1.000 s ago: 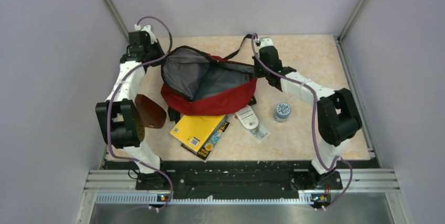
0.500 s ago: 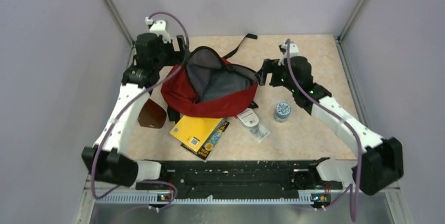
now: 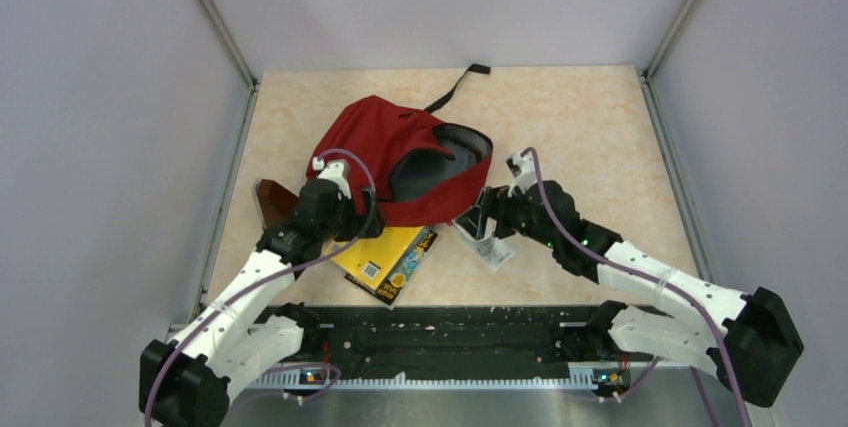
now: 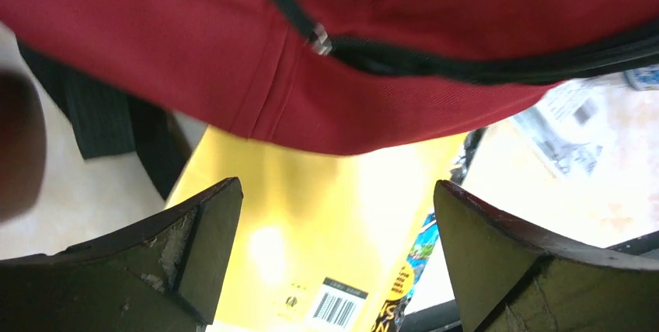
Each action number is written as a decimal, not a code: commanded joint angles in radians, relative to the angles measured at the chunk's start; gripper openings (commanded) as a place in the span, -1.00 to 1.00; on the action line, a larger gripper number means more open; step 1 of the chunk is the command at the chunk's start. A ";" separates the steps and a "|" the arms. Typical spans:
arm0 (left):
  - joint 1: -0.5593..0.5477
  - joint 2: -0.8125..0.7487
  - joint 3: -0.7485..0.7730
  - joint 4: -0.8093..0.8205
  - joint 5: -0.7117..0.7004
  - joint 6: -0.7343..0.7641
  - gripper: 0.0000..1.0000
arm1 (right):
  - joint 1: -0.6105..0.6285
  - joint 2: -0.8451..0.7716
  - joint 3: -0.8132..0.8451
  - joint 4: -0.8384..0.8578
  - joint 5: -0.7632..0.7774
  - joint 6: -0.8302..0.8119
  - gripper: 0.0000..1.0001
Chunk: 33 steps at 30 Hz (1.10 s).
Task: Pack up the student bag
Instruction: Unzip the student bag at the center of the board.
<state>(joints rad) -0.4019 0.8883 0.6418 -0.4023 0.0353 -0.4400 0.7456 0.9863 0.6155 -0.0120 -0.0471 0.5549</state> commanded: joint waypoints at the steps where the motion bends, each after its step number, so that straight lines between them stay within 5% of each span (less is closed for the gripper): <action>1: -0.002 -0.040 -0.051 0.037 -0.069 -0.093 0.96 | 0.093 0.005 -0.048 0.120 0.056 0.089 0.71; 13: 0.002 -0.009 -0.130 0.006 -0.237 -0.158 0.96 | 0.261 0.172 -0.044 0.227 0.118 0.114 0.71; 33: 0.002 0.045 -0.104 0.045 -0.306 -0.080 0.96 | 0.296 0.264 -0.028 0.233 0.145 0.105 0.71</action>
<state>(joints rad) -0.4015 0.9142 0.4919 -0.4030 -0.2344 -0.5426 1.0229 1.2358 0.5514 0.1646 0.0822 0.6559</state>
